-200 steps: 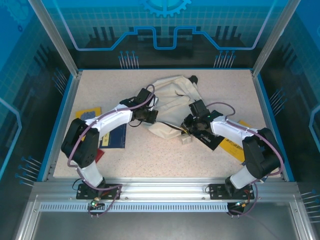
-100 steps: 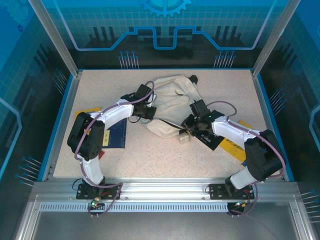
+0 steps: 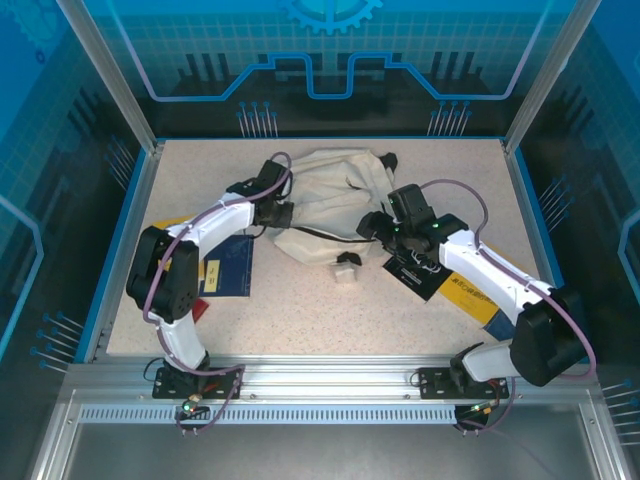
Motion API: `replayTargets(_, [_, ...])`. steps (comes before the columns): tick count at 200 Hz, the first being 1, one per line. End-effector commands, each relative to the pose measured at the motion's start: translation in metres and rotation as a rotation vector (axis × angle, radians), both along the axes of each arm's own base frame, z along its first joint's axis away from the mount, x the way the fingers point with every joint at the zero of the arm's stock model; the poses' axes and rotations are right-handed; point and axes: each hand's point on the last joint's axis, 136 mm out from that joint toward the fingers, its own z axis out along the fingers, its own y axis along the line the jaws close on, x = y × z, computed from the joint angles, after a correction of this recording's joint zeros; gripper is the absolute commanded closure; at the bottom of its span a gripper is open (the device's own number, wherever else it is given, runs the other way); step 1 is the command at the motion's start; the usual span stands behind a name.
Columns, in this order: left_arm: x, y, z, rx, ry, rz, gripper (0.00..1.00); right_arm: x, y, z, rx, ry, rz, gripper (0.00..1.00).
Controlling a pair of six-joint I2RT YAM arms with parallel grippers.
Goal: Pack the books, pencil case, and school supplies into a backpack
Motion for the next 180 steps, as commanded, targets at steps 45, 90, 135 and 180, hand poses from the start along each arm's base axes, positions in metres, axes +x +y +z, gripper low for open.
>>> replayTargets(45, [0.013, 0.021, 0.046, -0.160, -0.062, 0.188, 0.42, 0.004, -0.036, -0.020, -0.137, 0.068, -0.007, 0.17])
replayTargets(90, [-0.014, -0.023, 0.096, -0.472, -0.076, 0.092, 0.19, 0.011, -0.048, -0.048, -0.205, 0.154, -0.016, 0.17])
replayTargets(135, [-0.042, -0.034, 0.104, -0.585, -0.038, 0.075, 0.01, 0.022, -0.069, -0.088, -0.268, 0.257, -0.007, 0.18])
replayTargets(180, [-0.057, -0.031, 0.101, -0.595, -0.025, 0.078, 0.01, 0.025, -0.060, -0.118, -0.295, 0.340, 0.075, 0.21])
